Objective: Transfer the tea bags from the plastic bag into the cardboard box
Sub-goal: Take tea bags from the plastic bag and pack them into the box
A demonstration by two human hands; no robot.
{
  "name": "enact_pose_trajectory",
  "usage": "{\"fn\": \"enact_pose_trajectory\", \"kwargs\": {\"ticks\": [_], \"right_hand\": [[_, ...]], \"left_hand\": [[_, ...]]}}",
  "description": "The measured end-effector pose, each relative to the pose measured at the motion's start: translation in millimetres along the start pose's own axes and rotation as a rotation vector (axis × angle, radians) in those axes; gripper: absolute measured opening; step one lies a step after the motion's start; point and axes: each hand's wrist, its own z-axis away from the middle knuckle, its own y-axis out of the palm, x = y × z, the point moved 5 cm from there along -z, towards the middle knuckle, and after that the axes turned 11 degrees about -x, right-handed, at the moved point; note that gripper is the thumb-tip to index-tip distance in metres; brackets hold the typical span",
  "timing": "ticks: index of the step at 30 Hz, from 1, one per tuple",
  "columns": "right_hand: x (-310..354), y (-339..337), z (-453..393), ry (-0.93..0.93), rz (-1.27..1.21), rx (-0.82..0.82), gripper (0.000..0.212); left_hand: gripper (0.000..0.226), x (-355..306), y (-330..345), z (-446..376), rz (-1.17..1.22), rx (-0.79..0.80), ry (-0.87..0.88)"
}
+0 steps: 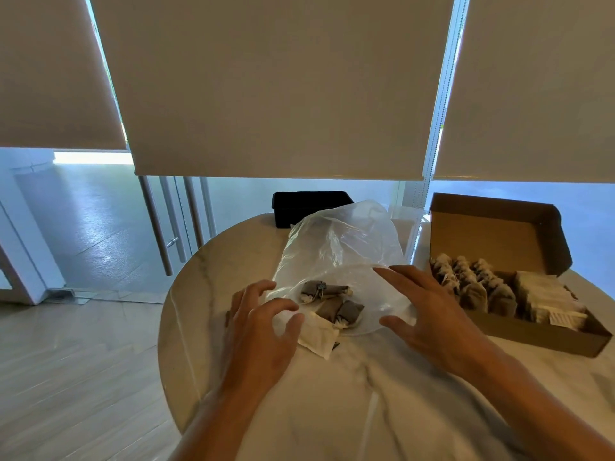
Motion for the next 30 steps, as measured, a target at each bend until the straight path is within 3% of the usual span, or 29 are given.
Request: {"fn": "enact_pose_trajectory", "kwargs": {"ticks": [3,6,9,13,16,18,22,24,26,30], "right_hand": [[-0.2,1.0,0.1,-0.016,-0.020,-0.024,0.080],[0.1,1.5,0.5,-0.015,-0.031,-0.036,0.081],[0.5,1.6,2.3,-0.021,-0.035,-0.039,0.081],[-0.4,3.0,2.7,-0.019,-0.030,-0.048,0.080],[-0.5,0.5,2.7,-0.007,-0.039,-0.068,0.074],[-0.5,-0.4,4.4,-0.013,-0.059,-0.089,0.061],[-1.6,-2.3,6.7,-0.045,-0.107,-0.187,0.014],[-1.2,-3.7,7.7,-0.043,-0.144,-0.217,0.009],[2.1,-7.1,7.4,-0.055,-0.207,-0.258,0.019],[7.5,-7.3,5.1,0.006,-0.314,-0.194,0.064]], "left_hand": [[0.026,-8.5,-6.4,8.8,-0.169,0.003,0.002],[0.045,-14.8,-3.2,14.5,-0.385,0.127,0.011],[0.048,-14.4,0.6,18.3,-0.442,0.195,-0.015],[0.029,-12.3,2.6,17.9,-0.335,0.198,-0.029],[0.012,-10.4,3.0,14.3,-0.095,0.142,-0.073],[0.009,-10.8,3.4,12.3,0.060,0.119,-0.124],[0.008,-22.3,0.0,4.0,0.194,0.082,-0.110],[0.007,-31.6,-3.2,-2.0,0.220,0.057,-0.058],[0.008,-43.5,-6.2,-7.9,0.271,0.049,-0.014],[0.010,-67.8,-9.3,-23.5,0.373,0.071,0.071]]}}
